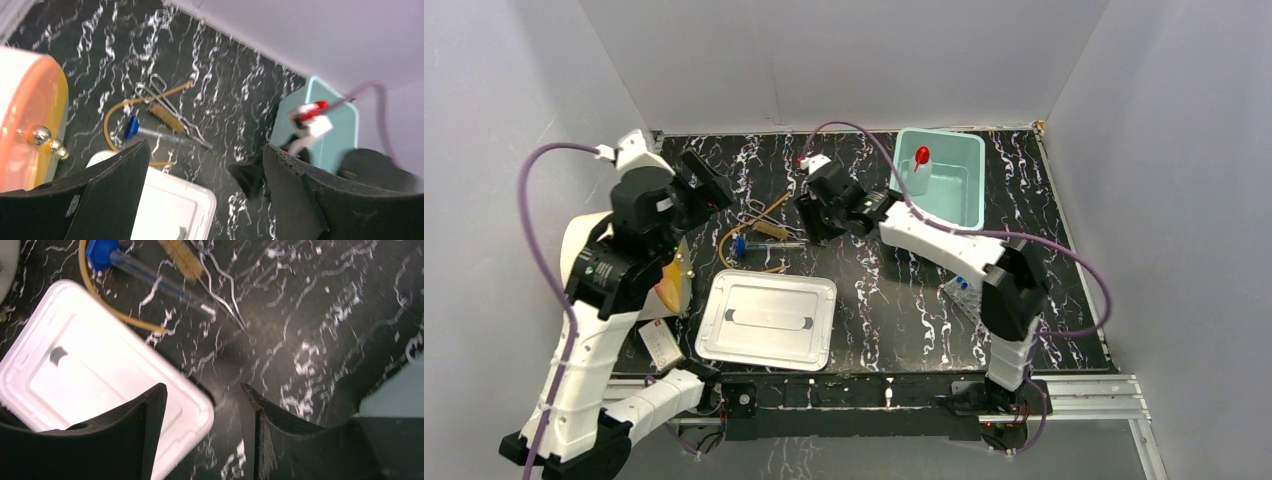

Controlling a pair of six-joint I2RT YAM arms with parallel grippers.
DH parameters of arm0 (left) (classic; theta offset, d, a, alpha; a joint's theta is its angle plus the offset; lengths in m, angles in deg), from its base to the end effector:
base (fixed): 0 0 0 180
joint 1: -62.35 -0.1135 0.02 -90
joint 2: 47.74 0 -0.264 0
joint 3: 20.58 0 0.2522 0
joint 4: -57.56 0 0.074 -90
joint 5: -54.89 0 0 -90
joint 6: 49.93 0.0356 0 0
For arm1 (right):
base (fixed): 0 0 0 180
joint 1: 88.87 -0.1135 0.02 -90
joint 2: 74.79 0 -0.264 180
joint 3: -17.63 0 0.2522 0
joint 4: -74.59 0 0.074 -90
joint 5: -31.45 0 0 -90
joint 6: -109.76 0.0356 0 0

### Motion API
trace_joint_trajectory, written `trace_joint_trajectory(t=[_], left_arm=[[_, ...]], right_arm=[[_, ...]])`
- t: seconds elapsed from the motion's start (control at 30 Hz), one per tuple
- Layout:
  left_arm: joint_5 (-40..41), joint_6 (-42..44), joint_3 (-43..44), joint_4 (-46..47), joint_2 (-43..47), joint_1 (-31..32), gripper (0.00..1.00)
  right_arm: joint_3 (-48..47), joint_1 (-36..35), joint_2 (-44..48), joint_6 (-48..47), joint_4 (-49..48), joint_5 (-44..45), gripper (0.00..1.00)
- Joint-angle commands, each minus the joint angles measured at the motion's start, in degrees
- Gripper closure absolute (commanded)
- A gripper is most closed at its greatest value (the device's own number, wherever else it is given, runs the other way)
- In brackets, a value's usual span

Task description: Organize the chemistry lab equipment

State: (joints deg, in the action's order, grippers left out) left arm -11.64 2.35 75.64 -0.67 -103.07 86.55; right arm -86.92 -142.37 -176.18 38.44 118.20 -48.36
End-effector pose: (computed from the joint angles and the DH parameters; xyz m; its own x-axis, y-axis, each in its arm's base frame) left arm 0.1538 -0.0536 0.4639 -0.2329 -0.5106 -0.8277 -0.1432 0.8598 -0.4901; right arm 0.2471 0.3234 0.3155 -0.5933 -0.2719 -0.7576 -0.5500 0.8242 0.1350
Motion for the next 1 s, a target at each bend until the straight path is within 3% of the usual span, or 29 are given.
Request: trace_joint_trajectory(t=[0.0, 0.2, 0.43, 0.6, 0.73, 0.97], left_arm=[[3.3, 4.6, 6.1, -2.4, -0.2, 0.1, 0.17], [-5.1, 6.9, 6.9, -2.5, -2.3, 0.1, 0.16], [-5.8, 6.7, 6.7, -3.3, -1.9, 0.1, 0.16], [-5.8, 6.6, 7.5, -3.6, -1.9, 0.1, 0.15], [-5.6, 6.6, 8.3, -3.8, -1.9, 0.1, 0.14], [-5.6, 6.0, 8.2, -4.3, -1.4, 0.1, 0.14]], right_arm=[[-9.6, 0.2, -9.7, -3.6, -4.5, -0.6, 0.37], [-25.7, 1.7, -26.4, -3.7, 2.8, 3.3, 0.53], [-42.4, 2.9, -39.3, -6.0, 6.8, -0.8, 0.53], [-55.9, 2.8, -47.5, -8.2, 13.5, -9.2, 0.51], [-56.6, 2.3, -48.6, -9.7, 9.7, -16.2, 0.5], [-57.3, 1.1, -51.0, -9.6, 8.9, -12.8, 0.47]])
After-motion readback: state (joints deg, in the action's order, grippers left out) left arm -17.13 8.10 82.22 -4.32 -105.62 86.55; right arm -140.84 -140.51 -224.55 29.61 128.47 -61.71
